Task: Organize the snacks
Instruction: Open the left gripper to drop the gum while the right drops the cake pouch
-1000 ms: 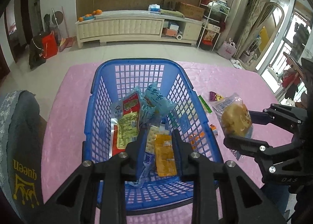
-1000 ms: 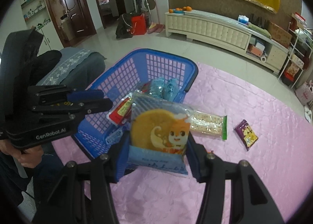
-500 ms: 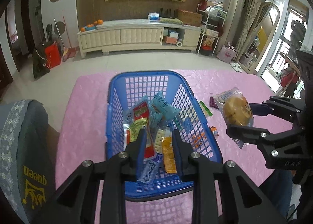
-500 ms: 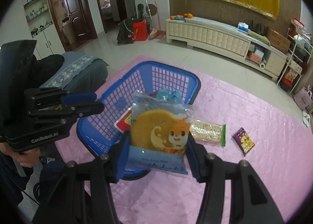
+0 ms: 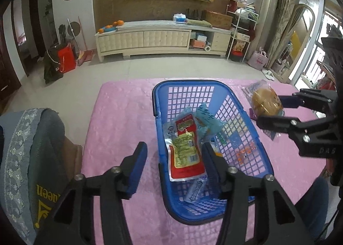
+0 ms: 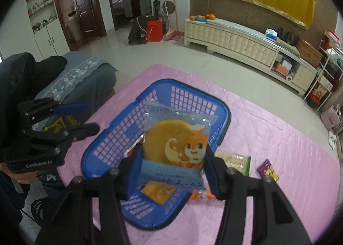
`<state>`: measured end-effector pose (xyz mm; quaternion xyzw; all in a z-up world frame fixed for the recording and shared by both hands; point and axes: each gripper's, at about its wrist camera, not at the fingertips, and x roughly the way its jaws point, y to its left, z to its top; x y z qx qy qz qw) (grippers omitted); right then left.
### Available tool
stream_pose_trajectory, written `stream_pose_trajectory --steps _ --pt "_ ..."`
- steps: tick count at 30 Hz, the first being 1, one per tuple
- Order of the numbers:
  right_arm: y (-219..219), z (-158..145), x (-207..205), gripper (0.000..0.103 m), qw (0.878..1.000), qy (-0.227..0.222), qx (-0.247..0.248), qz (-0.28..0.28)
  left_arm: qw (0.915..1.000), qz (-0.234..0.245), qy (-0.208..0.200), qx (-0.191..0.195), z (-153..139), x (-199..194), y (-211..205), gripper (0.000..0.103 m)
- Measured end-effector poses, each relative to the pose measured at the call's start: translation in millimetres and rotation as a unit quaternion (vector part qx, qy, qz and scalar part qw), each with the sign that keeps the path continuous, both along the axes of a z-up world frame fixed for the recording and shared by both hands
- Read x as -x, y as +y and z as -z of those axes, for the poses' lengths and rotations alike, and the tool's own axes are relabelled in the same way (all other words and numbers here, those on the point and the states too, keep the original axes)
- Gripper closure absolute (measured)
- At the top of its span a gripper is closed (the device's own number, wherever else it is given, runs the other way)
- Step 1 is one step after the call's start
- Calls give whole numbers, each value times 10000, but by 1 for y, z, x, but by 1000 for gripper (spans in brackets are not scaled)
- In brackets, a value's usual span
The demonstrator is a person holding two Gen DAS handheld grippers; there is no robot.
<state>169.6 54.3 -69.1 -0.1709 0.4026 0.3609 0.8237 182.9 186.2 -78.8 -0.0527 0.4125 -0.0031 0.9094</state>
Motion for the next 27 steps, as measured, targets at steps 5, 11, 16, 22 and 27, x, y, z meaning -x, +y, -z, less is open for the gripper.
stream_pose_trajectory --steps 5,11,16,22,27 --pt "10 9 -24 45 9997 105 156 124 9998 -10 136 108 13 -16 8 47" --pt "17 25 -48 45 9986 184 341 353 9995 1 248 206 24 -38 14 47" --pt "28 36 -64 45 9974 190 561 401 9995 90 256 169 29 -51 16 47" --pt "29 42 -73 1 9958 -2 635 657 9992 42 331 206 36 -55 19 46" --pt "10 35 -59 1 9959 -56 572 696 9992 90 385 96 34 -45 7 41"
